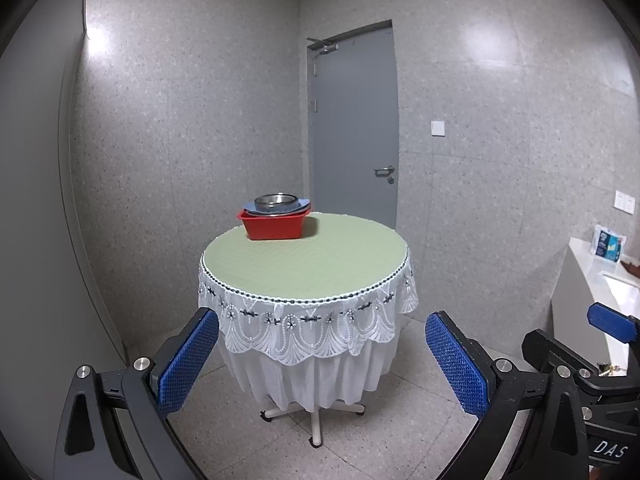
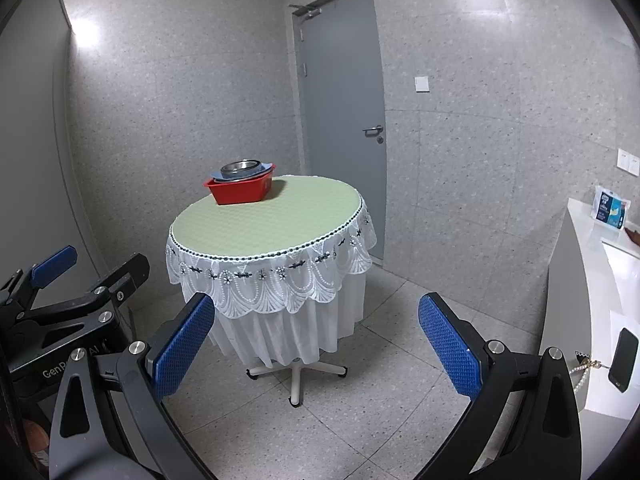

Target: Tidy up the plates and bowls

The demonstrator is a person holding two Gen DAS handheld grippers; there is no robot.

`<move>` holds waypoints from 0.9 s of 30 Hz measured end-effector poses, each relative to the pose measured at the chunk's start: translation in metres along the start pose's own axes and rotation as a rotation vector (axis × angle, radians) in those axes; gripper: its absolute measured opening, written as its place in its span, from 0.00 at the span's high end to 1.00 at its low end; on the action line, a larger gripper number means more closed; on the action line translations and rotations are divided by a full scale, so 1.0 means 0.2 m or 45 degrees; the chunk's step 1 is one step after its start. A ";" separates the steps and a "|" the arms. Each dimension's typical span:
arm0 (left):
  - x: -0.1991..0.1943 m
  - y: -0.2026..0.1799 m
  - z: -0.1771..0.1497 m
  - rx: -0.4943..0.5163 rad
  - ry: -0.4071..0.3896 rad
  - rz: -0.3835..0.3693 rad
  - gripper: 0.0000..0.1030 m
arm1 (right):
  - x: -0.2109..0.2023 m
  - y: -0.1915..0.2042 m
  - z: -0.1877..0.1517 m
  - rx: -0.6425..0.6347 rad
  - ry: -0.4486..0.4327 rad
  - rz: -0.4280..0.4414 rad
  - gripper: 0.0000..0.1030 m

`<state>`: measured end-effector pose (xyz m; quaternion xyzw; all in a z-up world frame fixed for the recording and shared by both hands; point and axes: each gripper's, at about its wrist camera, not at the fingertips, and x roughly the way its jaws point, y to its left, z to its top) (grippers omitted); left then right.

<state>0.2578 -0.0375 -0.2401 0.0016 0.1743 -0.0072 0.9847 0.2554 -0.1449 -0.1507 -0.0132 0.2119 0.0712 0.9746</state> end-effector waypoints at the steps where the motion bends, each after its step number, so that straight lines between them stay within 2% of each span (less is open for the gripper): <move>1: 0.00 0.00 0.00 -0.001 0.001 0.000 0.01 | 0.00 0.00 0.01 -0.001 0.003 0.001 0.00; 27: 0.06 0.01 0.01 -0.011 -0.016 0.002 0.01 | 0.04 0.01 0.04 -0.023 0.015 0.007 0.00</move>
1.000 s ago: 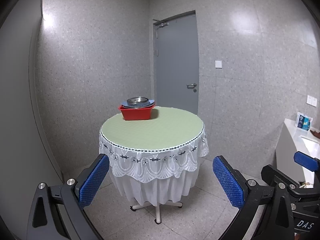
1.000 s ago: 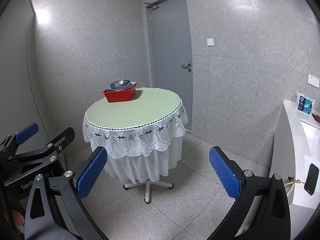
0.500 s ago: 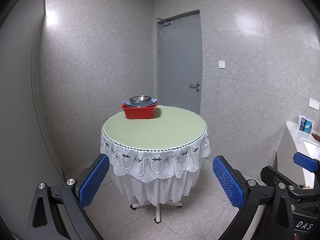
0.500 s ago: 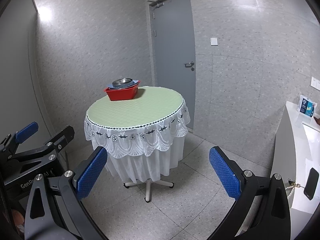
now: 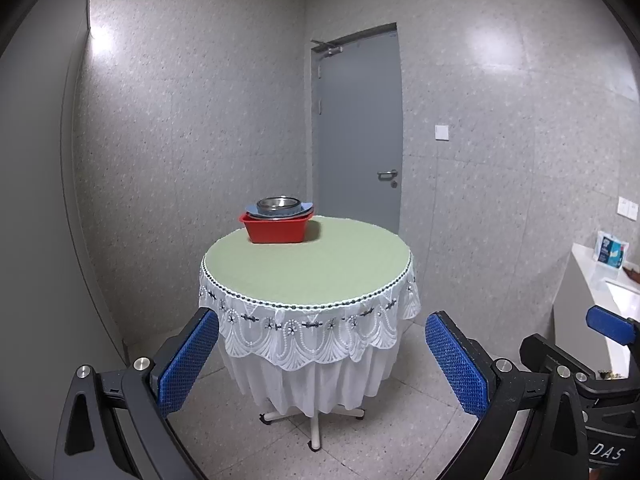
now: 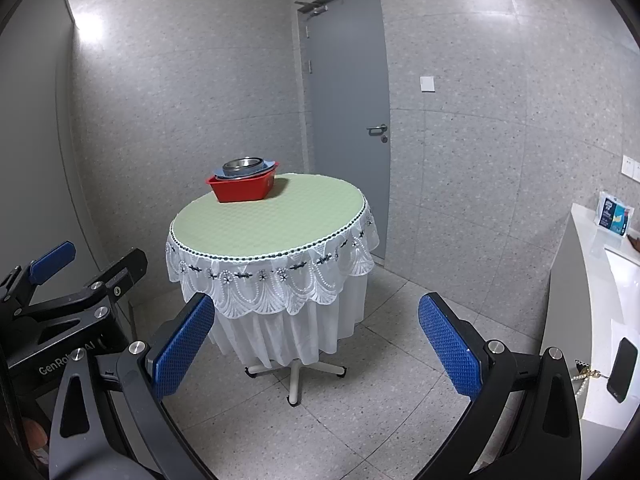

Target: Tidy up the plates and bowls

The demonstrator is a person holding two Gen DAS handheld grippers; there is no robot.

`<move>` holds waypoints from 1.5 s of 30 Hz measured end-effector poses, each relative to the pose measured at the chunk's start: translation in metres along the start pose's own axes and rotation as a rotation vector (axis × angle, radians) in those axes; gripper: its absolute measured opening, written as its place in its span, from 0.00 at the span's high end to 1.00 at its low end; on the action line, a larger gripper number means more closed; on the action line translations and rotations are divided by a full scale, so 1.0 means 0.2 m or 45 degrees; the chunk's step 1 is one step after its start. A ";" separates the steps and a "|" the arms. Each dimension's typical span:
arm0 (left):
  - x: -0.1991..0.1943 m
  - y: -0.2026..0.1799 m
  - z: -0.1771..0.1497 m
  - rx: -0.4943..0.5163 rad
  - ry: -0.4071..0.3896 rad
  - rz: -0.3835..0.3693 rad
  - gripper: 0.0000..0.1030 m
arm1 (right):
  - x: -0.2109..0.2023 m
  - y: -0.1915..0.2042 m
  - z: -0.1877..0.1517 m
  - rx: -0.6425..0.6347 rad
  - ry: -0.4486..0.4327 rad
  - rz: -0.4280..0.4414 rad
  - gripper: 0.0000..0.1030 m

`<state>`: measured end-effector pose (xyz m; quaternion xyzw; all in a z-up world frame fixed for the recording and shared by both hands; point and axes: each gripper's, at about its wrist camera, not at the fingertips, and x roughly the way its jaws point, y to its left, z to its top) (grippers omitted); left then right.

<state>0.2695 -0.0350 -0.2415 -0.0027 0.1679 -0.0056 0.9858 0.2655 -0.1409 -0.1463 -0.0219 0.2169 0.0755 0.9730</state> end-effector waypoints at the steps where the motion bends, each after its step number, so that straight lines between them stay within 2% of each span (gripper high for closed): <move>1: 0.00 0.00 0.00 0.000 -0.001 -0.001 0.01 | 0.00 0.00 0.00 0.000 -0.001 0.001 0.00; 41: 0.01 -0.01 0.00 0.008 -0.015 -0.017 0.01 | -0.01 -0.03 0.01 0.008 -0.003 -0.016 0.00; 45: -0.01 -0.02 -0.01 0.024 -0.040 -0.008 0.01 | -0.01 -0.03 0.01 0.009 -0.006 -0.017 0.00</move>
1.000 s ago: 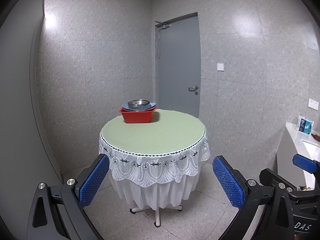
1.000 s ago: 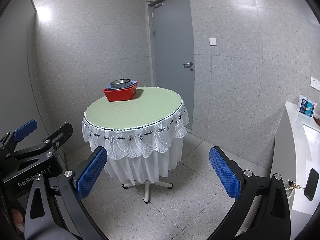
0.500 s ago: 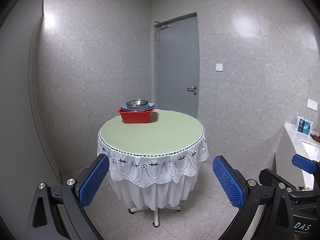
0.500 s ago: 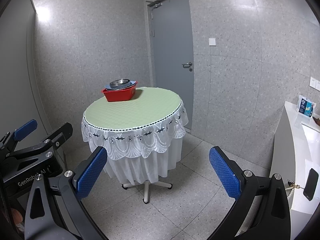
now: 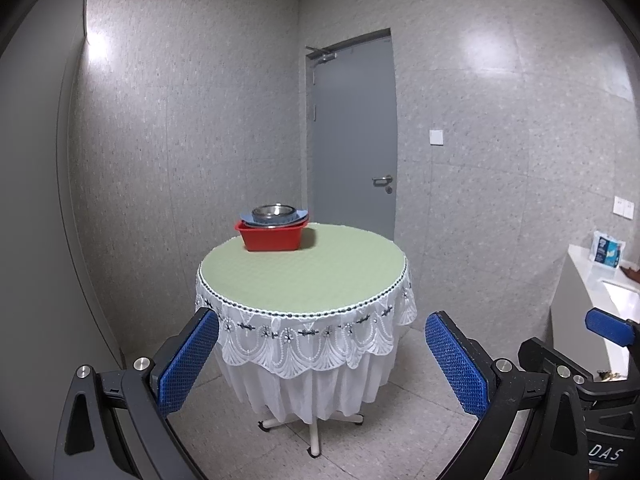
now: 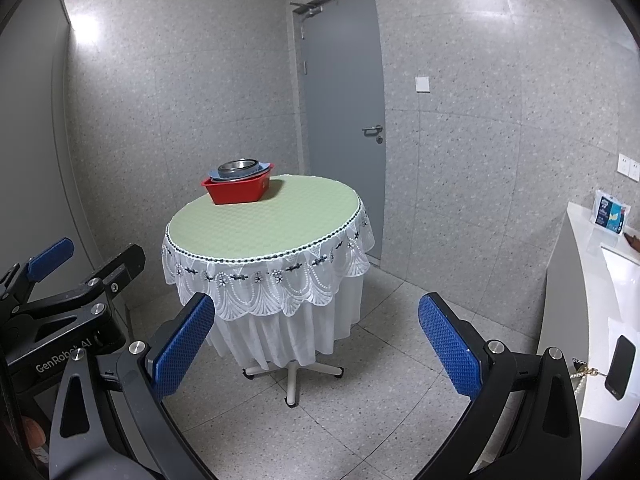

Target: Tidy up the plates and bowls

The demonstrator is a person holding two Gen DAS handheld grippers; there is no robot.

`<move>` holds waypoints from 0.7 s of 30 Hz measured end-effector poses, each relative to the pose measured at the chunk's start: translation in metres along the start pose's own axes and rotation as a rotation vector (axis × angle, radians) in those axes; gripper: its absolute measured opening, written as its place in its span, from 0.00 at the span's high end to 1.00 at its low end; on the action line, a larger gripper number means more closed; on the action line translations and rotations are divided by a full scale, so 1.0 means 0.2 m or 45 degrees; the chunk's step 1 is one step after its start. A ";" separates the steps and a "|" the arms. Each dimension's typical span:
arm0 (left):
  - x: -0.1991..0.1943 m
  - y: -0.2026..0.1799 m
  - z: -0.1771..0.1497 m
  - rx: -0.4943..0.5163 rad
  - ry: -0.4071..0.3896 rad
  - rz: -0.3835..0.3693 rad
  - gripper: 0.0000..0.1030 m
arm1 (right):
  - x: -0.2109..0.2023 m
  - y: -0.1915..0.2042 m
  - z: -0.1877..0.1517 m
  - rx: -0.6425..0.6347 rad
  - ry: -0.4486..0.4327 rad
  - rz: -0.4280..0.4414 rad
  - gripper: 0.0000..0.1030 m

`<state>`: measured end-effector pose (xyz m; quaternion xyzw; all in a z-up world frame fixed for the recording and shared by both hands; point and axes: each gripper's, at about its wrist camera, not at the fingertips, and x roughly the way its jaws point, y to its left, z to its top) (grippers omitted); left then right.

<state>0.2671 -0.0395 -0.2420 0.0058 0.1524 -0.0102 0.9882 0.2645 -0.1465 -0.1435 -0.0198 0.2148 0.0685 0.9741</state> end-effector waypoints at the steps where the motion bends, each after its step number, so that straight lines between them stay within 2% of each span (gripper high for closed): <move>1: -0.01 0.00 0.00 0.008 -0.011 0.005 0.01 | 0.00 0.00 0.00 0.001 0.001 0.000 0.00; 21: -0.02 -0.01 -0.02 0.009 -0.009 -0.007 0.01 | -0.04 0.01 -0.01 0.010 -0.005 -0.012 0.00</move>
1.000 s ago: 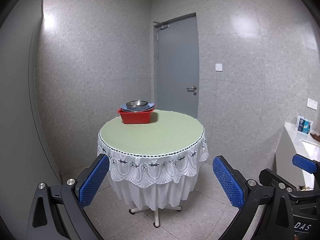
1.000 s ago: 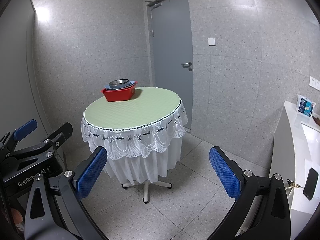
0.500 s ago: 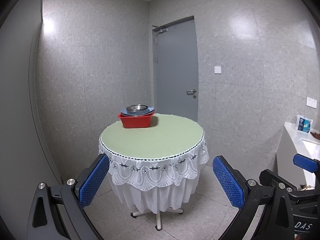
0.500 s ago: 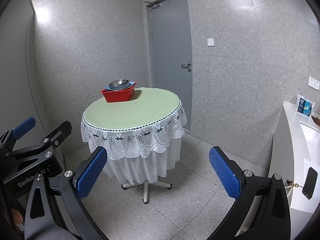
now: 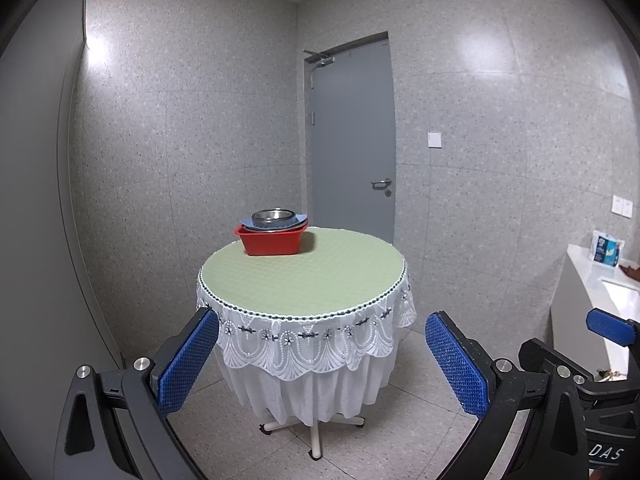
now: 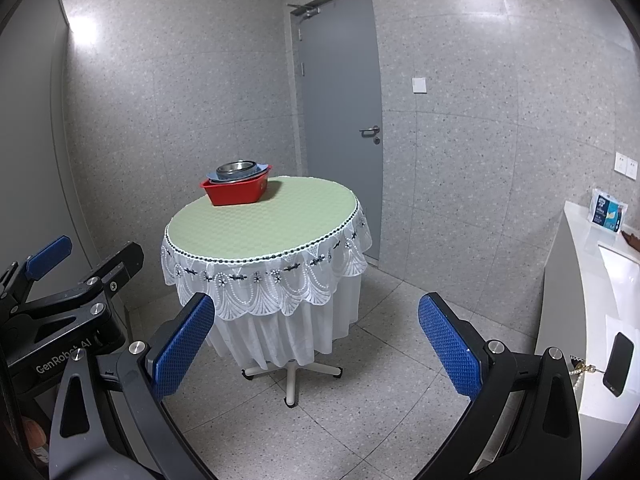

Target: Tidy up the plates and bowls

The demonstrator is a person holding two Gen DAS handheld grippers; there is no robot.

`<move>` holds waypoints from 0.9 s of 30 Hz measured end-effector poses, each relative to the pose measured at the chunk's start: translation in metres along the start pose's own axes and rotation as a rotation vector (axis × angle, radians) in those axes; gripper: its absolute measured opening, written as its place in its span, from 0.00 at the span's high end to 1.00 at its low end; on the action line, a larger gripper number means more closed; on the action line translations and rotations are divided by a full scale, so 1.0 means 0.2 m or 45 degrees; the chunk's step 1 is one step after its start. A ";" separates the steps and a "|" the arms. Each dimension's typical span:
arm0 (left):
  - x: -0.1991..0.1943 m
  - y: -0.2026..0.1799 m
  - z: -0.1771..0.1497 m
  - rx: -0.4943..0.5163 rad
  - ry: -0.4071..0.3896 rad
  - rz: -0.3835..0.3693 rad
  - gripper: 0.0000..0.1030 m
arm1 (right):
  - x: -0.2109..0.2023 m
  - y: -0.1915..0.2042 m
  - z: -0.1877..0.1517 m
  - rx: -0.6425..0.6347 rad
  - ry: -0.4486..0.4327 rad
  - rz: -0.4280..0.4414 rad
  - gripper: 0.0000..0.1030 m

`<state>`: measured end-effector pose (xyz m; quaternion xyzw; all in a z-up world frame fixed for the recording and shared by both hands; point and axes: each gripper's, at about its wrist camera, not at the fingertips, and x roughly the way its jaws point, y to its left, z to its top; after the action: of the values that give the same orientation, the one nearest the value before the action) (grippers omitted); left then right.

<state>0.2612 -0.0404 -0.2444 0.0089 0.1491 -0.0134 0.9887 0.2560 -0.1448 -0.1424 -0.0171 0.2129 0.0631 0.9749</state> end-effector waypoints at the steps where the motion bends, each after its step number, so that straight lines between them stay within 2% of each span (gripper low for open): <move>1: 0.00 0.00 0.00 0.000 -0.001 0.000 0.01 | 0.00 0.00 0.00 0.000 0.001 0.000 0.00; 20: -0.08 0.00 0.02 0.001 0.000 -0.002 0.01 | -0.07 0.01 0.01 0.003 -0.006 -0.007 0.00; 27: -0.17 0.00 0.04 0.006 0.002 -0.003 0.01 | -0.13 0.04 0.02 0.011 -0.003 -0.013 0.00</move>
<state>0.2311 -0.0403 -0.2260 0.0109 0.1497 -0.0147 0.9886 0.2325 -0.1405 -0.1279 -0.0138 0.2120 0.0571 0.9755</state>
